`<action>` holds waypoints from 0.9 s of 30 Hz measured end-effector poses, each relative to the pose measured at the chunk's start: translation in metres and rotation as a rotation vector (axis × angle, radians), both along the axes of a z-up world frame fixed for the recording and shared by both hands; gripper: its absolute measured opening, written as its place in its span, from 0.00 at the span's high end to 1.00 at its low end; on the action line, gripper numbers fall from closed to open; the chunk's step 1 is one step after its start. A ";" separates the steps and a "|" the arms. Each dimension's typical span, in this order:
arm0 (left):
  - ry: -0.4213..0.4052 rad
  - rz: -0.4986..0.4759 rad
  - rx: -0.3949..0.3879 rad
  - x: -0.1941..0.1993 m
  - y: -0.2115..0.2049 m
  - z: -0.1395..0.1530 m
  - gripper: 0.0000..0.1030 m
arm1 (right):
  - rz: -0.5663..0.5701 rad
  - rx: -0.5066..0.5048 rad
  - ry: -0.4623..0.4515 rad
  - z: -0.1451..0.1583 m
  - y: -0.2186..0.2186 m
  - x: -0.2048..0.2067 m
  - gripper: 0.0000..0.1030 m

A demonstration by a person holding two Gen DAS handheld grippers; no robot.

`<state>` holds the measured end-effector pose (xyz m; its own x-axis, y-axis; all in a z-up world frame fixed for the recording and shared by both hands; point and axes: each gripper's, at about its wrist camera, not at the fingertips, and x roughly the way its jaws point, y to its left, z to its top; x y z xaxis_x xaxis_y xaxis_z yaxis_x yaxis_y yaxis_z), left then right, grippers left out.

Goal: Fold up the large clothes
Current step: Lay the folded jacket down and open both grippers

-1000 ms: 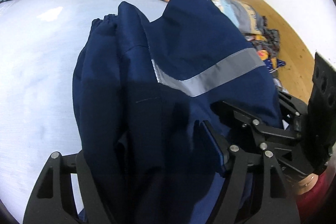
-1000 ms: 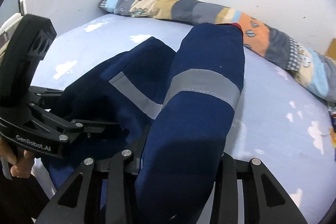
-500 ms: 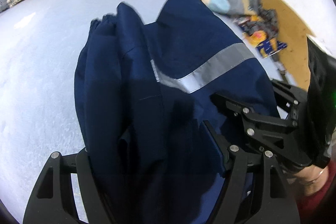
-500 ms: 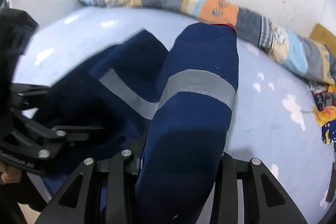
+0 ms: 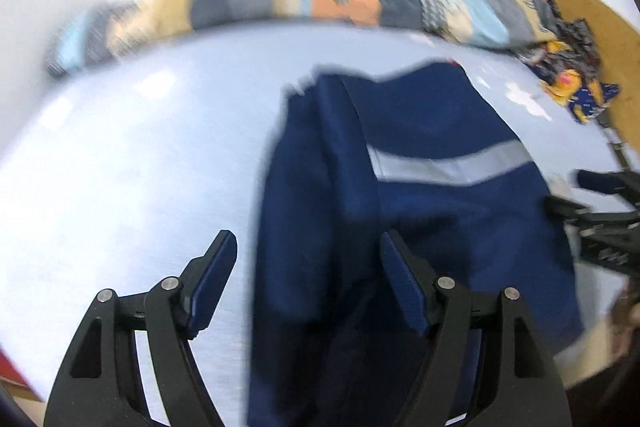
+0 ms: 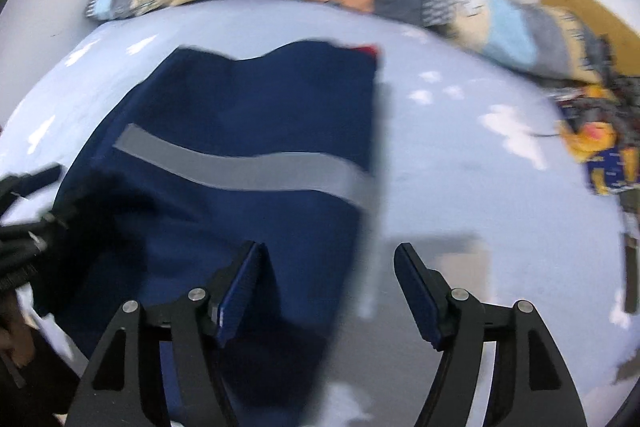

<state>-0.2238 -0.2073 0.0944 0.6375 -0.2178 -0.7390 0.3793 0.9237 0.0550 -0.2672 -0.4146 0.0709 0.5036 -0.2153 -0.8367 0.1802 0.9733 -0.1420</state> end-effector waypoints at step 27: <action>-0.108 -0.226 0.114 -0.056 -0.040 -0.032 0.21 | -0.073 0.284 -0.133 0.020 -0.034 0.003 0.67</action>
<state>-0.2796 -0.2472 0.0628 0.6588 -0.2831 -0.6970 0.5616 0.8015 0.2053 -0.2646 -0.4482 0.0911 0.6040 -0.0226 -0.7966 0.2500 0.9545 0.1626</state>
